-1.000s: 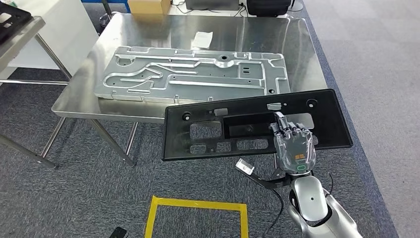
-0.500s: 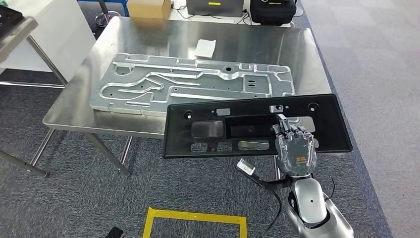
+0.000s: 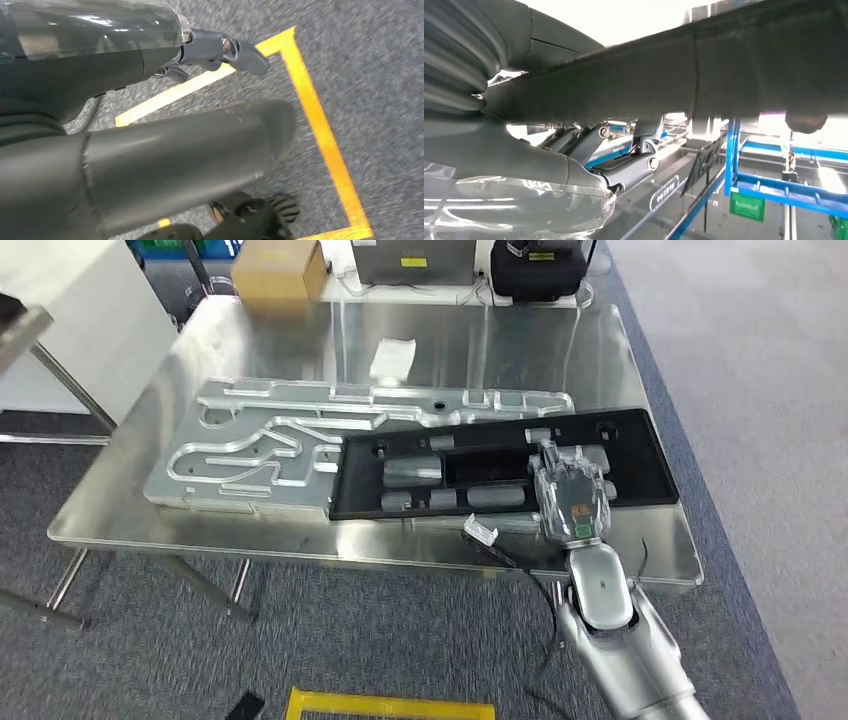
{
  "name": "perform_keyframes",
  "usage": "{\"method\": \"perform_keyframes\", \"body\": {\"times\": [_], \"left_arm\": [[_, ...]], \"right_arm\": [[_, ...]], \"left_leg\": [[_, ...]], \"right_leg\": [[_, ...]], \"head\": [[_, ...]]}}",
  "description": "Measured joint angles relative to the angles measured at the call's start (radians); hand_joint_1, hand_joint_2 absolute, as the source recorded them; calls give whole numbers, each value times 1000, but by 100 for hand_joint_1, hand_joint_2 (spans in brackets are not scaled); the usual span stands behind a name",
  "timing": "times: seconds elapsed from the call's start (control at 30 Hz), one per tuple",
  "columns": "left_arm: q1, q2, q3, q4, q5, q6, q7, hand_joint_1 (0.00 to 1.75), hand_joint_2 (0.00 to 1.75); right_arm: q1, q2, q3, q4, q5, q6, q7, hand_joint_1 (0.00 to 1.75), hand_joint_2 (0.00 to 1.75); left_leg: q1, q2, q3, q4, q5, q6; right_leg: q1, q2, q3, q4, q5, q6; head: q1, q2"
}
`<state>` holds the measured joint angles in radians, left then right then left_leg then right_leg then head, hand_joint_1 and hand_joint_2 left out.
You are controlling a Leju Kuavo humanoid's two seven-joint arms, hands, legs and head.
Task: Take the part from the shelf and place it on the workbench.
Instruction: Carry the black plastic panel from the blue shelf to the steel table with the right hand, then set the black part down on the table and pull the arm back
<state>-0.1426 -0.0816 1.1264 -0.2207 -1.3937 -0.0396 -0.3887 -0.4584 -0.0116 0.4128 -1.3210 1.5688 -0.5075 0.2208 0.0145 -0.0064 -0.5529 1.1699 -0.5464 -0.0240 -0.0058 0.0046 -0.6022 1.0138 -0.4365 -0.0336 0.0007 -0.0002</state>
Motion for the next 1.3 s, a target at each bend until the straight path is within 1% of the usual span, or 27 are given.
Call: {"method": "perform_keyframes", "body": {"times": [0.07,0.1,0.13,0.17,0.27,0.3,0.33,0.4,0.47,0.57,0.6,0.63,0.67,0.7,0.73,0.8,0.83,0.9,0.97,1.0,1.07,1.1,1.13,1.17,1.23,1.27,1.3], "left_arm": [[-1,0,-3,0,0,0,3,0,0],[0,1,-4,0,-2,0,5,0,0],[1,1,-6,0,-3,0,8,0,0],[1,0,-7,0,-5,0,12,0,0],[-2,2,-11,0,-13,0,20,0,0],[-3,2,-13,0,-15,-1,22,0,0],[-5,2,-16,0,-16,-1,23,0,0],[-10,1,-22,0,-17,-2,24,0,0],[-15,0,-27,0,-17,-2,25,0,0],[-17,-1,-30,0,-17,-1,25,0,0],[-17,-1,-31,0,-18,0,26,0,0],[-16,-1,-32,0,-18,1,27,0,0],[-16,-2,-33,0,-18,3,28,0,0],[-17,-3,-35,0,-18,4,29,0,0],[-19,-4,-37,0,-18,5,29,0,0],[-22,-5,-41,0,-18,5,30,0,0],[-22,-6,-43,0,-18,5,30,0,0],[-22,-6,-48,0,-18,5,30,0,0],[-22,-8,-51,0,-18,4,30,0,0],[-23,-9,-51,0,-18,3,29,0,0],[-23,-10,-52,0,-18,1,28,0,0],[-22,-10,-52,0,-18,0,27,0,0],[-20,-10,-52,0,-18,0,26,0,0],[-19,-10,-52,0,-18,0,25,0,0],[-18,-10,-53,0,-17,-1,24,0,0],[-19,-10,-53,0,-17,-2,23,0,0],[-19,-10,-53,0,-17,-4,21,0,0]], "right_arm": [[-16,19,0,31,0,6,0,175,175],[-23,28,1,48,0,12,1,175,175],[-31,37,2,67,0,18,3,175,175],[-42,47,6,91,0,24,5,175,175],[-84,85,24,170,0,36,12,175,175],[-95,96,29,193,0,38,14,175,175],[-105,107,32,213,0,40,15,175,175],[-122,125,38,240,1,41,15,175,175],[-139,135,42,256,1,41,15,175,175],[-153,142,44,281,1,42,16,175,175],[-154,145,44,293,1,43,16,175,175],[-156,147,45,308,1,44,16,175,175],[-160,151,47,326,1,46,17,175,175],[-164,156,49,345,1,48,17,175,175],[-170,161,51,364,1,49,18,175,175],[-180,169,55,403,1,48,21,175,175],[-182,173,55,422,1,48,23,175,175],[-185,183,56,455,-1,46,25,175,175],[-189,190,56,479,-2,44,26,175,175],[-191,194,56,489,-2,43,26,175,175],[-194,198,56,512,-2,39,25,175,175],[-194,199,56,523,-2,36,25,175,175],[-193,200,56,533,-3,34,25,175,175],[-193,201,56,541,-3,32,25,131,131],[-193,204,56,552,-3,29,25,44,44],[-193,205,56,556,-3,27,25,0,0],[-193,205,56,561,-3,24,25,0,0]], "left_leg": [[0,0,-89,109,-51,-3],[-1,0,-121,129,-70,-2],[-1,0,-138,118,-71,0],[-1,0,-142,77,-44,3],[-9,1,-131,-94,129,21],[-12,1,-128,-123,164,27],[-14,1,-126,-134,173,31],[-11,-1,-112,-139,165,40],[-6,-2,-94,-146,156,51],[-4,-4,-71,-147,137,56],[-3,-6,-62,-147,129,55],[-3,-7,-52,-147,122,53],[-2,-9,-41,-147,112,50],[-2,-10,-29,-147,104,47],[-2,-10,-19,-146,95,44],[-3,-13,-8,-146,81,33],[-4,-14,-6,-143,78,26],[-4,-13,-2,-139,72,13],[-2,-9,-14,-100,50,4],[-1,-7,-37,-54,26,1],[0,-4,-105,69,-26,-3],[0,-3,-134,114,-38,-4],[0,-3,-150,128,-32,-4],[0,-2,-149,104,-8,-2],[0,-1,-106,-20,73,1],[-2,0,-85,-82,95,2],[-4,0,-70,-121,108,6]], "right_leg": [[3,0,21,0,-20,-5],[5,1,35,0,-32,-6],[6,2,50,0,-43,-7],[8,2,66,0,-56,-7],[14,6,102,3,-92,0],[15,8,109,3,-102,6],[16,10,115,8,-107,13],[16,10,115,26,-106,24],[13,7,78,96,-112,35],[2,4,-44,253,-171,50],[-2,3,-75,277,-186,54],[-5,2,-93,273,-184,56],[-7,1,-96,237,-158,57],[-8,0,-89,181,-112,56],[-7,0,-79,117,-54,53],[-1,-1,-64,35,17,42],[1,-1,-62,20,29,35],[2,0,-52,15,31,20],[0,1,-38,8,28,8],[-1,1,-33,5,26,3],[1,1,-28,6,21,-3],[2,1,-26,7,18,-5],[3,1,-25,8,15,-6],[3,2,-23,9,13,-5],[3,3,-16,12,6,-1],[4,4,-15,13,4,2],[5,4,-15,14,2,6]], "head": [[-2,0],[-3,0],[-3,0],[-3,0],[-3,0],[-2,0],[-2,0],[-2,0],[2,0],[5,0],[5,0],[5,0],[5,0],[5,0],[5,0],[5,0],[5,0],[4,0],[1,0],[-1,0],[-4,0],[-4,0],[-4,0],[-4,0],[-5,0],[-5,0],[-5,0]]}}
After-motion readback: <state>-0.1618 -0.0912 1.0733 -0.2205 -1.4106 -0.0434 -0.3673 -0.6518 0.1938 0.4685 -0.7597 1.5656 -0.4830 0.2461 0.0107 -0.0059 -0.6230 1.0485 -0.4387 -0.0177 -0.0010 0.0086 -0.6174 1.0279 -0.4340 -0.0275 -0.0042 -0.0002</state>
